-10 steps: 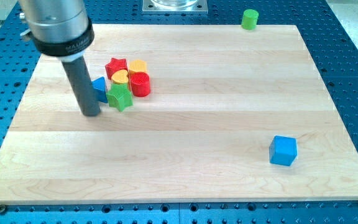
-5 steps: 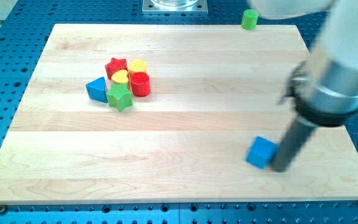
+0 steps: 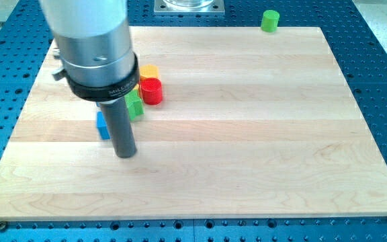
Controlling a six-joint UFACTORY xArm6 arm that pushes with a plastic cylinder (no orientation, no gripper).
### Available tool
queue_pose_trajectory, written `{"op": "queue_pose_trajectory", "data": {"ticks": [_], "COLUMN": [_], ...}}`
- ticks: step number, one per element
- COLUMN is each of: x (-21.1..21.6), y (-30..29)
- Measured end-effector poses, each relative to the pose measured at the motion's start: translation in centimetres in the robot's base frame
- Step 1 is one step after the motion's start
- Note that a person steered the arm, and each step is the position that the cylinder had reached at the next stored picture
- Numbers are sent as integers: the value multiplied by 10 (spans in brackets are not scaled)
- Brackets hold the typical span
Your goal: Push the blue cube to the top of the triangle
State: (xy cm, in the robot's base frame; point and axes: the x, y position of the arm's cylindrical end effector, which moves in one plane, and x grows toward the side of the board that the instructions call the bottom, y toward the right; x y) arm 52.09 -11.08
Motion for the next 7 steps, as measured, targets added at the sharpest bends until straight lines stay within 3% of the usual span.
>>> {"op": "queue_pose_trajectory", "data": {"ticks": [1, 3, 5, 6, 7], "x": [0, -31, -67, -50, -79], "y": [27, -71, -79, -131, -86]}}
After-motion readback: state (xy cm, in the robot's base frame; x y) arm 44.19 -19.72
